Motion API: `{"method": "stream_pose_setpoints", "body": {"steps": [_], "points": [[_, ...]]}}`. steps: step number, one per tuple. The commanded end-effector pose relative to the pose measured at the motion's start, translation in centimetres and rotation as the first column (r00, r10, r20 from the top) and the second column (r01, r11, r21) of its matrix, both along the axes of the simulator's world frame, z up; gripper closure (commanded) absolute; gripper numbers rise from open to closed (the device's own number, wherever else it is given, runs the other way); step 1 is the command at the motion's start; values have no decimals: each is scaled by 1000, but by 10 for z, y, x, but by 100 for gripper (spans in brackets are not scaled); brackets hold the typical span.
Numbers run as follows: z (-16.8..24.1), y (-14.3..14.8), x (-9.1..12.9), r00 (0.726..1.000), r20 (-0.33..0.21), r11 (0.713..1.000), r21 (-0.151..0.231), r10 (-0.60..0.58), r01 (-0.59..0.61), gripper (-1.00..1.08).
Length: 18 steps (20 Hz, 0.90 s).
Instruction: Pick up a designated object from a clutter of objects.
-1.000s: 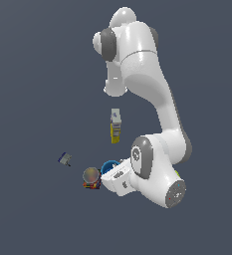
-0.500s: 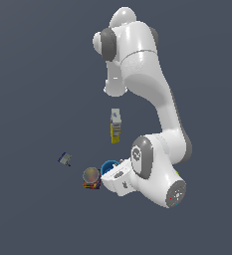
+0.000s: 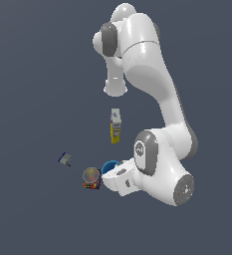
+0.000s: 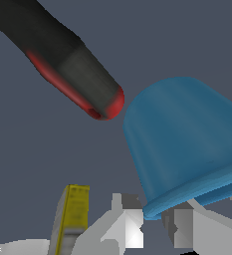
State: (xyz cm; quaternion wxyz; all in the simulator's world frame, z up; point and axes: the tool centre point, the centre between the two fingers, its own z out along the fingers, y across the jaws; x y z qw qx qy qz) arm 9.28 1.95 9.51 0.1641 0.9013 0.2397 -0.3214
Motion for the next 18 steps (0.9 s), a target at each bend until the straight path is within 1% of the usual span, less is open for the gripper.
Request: {"method": "stream_pose_setpoints", "body": {"steps": [1,5,9,13,18], "points": [[15,5,7,999,51,1000,-9,-15,15,108],[43,13,18,988,150,998,-27,-46,51,108],[79,25,28,959,271,994,-44,-80,96,108],[117,37,34,914,391,988,-56,-110,143,108],[160,52,35,840,524,978,-63,-138,200,108]]}}
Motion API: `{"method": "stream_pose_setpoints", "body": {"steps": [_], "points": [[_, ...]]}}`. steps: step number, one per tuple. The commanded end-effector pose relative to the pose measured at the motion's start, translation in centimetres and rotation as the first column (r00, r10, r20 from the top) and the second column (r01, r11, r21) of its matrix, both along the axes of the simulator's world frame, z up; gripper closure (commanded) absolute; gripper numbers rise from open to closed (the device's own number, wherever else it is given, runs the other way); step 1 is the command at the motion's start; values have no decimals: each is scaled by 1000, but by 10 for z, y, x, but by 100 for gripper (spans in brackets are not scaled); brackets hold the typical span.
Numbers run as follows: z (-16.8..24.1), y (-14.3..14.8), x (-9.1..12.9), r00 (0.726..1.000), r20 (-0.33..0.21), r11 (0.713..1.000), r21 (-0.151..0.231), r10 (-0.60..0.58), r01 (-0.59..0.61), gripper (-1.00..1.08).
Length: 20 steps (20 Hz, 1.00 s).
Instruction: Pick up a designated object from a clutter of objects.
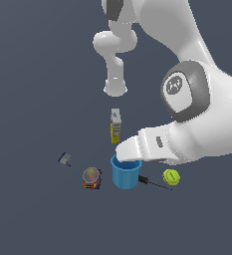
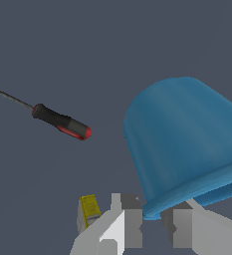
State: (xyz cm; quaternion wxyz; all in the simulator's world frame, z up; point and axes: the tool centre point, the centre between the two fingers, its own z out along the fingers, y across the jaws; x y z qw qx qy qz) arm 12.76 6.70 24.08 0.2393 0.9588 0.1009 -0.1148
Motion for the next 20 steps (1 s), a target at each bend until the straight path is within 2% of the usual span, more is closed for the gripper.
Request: {"method": "stream_pose_setpoints", "body": {"steps": [1,9,16,20], "points": [[23,8,0,997,76,1000,-14,-24,25,108],[84,33,-9,955,284,994,-49,-82,100,108],[128,56,-24,890,441,984,-67,-118,163,108],[148,68,-33,850,510,978,-74,-130,194,108]]}}
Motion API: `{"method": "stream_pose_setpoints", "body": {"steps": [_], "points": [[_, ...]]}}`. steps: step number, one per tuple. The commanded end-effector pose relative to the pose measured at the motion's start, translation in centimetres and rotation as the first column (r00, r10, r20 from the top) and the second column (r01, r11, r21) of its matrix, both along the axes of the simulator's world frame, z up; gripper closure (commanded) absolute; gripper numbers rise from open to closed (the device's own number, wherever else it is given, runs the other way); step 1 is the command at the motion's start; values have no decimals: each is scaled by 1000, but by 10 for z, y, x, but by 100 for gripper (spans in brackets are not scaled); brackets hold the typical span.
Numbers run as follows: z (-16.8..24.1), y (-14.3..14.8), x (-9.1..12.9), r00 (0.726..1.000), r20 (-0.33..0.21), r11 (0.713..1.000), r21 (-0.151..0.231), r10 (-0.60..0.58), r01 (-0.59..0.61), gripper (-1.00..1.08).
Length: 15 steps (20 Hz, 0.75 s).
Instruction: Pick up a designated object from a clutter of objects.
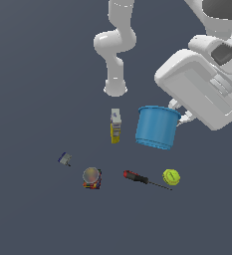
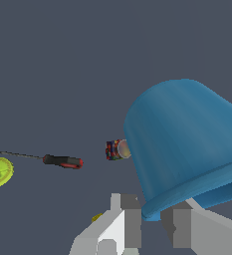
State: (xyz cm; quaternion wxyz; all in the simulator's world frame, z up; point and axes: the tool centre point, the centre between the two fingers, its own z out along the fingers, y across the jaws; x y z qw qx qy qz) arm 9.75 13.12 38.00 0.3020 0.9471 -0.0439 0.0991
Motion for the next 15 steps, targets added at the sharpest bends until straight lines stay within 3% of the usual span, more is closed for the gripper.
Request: {"method": "stream_pose_setpoints", "body": {"steps": [1,8,15], "points": [[13,7,-5,999,48,1000,-11,-15,16,108],[31,20,-16,991,128,998,-32,-40,45,108],[37,25,-20,987,152,998,-39,-48,55,108]]}}
